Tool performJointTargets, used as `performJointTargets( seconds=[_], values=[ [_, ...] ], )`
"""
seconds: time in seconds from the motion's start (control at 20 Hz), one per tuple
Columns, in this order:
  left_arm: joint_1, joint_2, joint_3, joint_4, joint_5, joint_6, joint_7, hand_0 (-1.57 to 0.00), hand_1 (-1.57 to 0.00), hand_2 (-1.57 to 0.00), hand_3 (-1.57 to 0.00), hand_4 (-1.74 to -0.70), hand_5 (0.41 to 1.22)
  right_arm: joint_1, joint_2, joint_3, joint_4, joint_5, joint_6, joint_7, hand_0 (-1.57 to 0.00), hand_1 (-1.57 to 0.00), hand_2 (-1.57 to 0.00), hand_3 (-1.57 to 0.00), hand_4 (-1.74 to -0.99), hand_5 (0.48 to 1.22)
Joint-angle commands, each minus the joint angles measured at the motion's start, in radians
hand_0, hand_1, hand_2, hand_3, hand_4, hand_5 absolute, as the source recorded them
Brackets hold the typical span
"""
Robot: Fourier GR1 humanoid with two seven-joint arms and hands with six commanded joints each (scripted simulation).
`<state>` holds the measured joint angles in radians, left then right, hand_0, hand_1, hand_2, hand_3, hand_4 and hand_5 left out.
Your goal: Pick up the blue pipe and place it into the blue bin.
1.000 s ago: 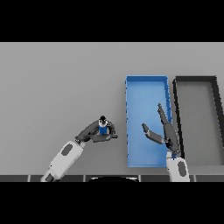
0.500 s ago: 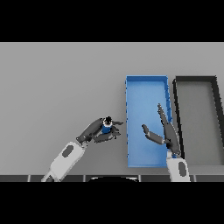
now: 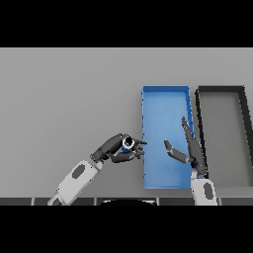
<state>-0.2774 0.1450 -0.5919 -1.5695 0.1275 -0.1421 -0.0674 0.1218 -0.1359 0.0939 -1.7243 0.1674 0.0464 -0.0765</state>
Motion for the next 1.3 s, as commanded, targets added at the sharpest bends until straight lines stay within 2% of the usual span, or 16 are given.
performJointTargets(
  seconds=[0.0, 0.2, 0.3, 0.4, 0.5, 0.7, 0.75, 0.9, 1.0, 1.1, 1.15, 1.25],
  values=[
    [-0.003, -0.003, -0.005, 0.002, -0.013, 0.008, 0.017, -1.56, -1.57, -1.57, -1.50, -1.74, 1.219, -0.002, -0.003, 0.000, 0.003, -0.006, 0.009, 0.017, 0.00, 0.00, 0.00, 0.00, -1.128, 0.605],
    [0.001, 0.003, -0.002, -0.002, -0.017, 0.006, 0.032, -1.57, -1.57, -1.57, -1.50, -1.74, 1.219, -0.002, -0.007, 0.002, -0.001, -0.015, 0.021, 0.030, 0.00, 0.00, 0.00, 0.00, -1.178, 0.605],
    [0.002, 0.007, 0.002, 0.009, -0.021, 0.002, 0.032, -1.57, -1.57, -1.57, -1.49, -1.74, 1.219, 0.010, -0.012, 0.003, -0.009, -0.021, 0.031, 0.015, 0.00, 0.00, 0.00, 0.00, -1.176, 0.605],
    [-0.019, 0.003, 0.010, 0.010, -0.015, -0.001, 0.048, -1.57, -1.57, -1.57, -1.50, -1.74, 1.220, -0.014, -0.023, -0.019, -0.028, -0.112, 0.088, -0.002, 0.00, 0.00, 0.00, 0.00, -1.196, 0.622],
    [-0.009, -0.003, 0.003, 0.005, -0.015, -0.003, 0.044, -1.57, -1.57, -1.57, -1.50, -1.74, 1.220, -0.019, -0.053, -0.033, -0.101, -0.280, 0.201, 0.003, 0.00, 0.00, 0.00, 0.00, -1.212, 0.589],
    [-0.006, -0.001, -0.003, 0.005, -0.034, -0.001, 0.045, -1.57, -1.57, -1.57, -1.49, -1.74, 1.221, -0.114, -0.185, -0.017, -0.207, -0.471, 0.347, 0.152, 0.00, 0.00, 0.00, 0.00, -1.303, 0.515],
    [-0.014, -0.011, -0.004, 0.014, -0.036, -0.001, 0.044, -1.57, -1.57, -1.57, -1.49, -1.74, 1.221, -0.132, -0.202, 0.005, -0.240, -0.499, 0.364, 0.197, 0.00, 0.00, 0.00, 0.00, -1.314, 0.500],
    [-0.003, -0.003, -0.006, 0.006, -0.042, -0.007, 0.026, -1.57, -1.57, -1.57, -1.49, -1.74, 1.221, -0.228, -0.232, 0.061, -0.270, -0.547, 0.394, 0.314, 0.00, 0.00, 0.00, 0.00, -1.306, 0.502],
    [-0.013, -0.002, 0.005, 0.015, -0.040, -0.008, 0.037, -1.57, -1.57, -1.57, -1.48, -1.74, 1.221, -0.292, -0.237, 0.095, -0.262, -0.556, 0.424, 0.351, 0.00, 0.00, 0.00, 0.00, -1.314, 0.510],
    [-0.018, 0.004, 0.011, 0.015, -0.028, -0.022, 0.039, -1.57, -1.57, -1.57, -1.48, -1.74, 1.221, -0.344, -0.215, 0.141, -0.242, -0.513, 0.451, 0.351, 0.00, 0.00, 0.00, 0.00, -1.306, 0.521],
    [-0.015, 0.004, 0.011, 0.012, -0.024, -0.028, 0.034, -1.57, -1.57, -1.57, -1.49, -1.74, 1.221, -0.363, -0.219, 0.154, -0.247, -0.520, 0.464, 0.364, 0.00, 0.00, 0.00, 0.00, -1.294, 0.523],
    [-0.018, 0.000, 0.012, 0.016, -0.018, -0.035, 0.030, -1.57, -1.57, -1.57, -1.49, -1.74, 1.221, -0.408, -0.188, 0.192, -0.230, -0.515, 0.474, 0.386, 0.00, 0.00, 0.00, 0.00, -1.253, 0.529]
  ],
)
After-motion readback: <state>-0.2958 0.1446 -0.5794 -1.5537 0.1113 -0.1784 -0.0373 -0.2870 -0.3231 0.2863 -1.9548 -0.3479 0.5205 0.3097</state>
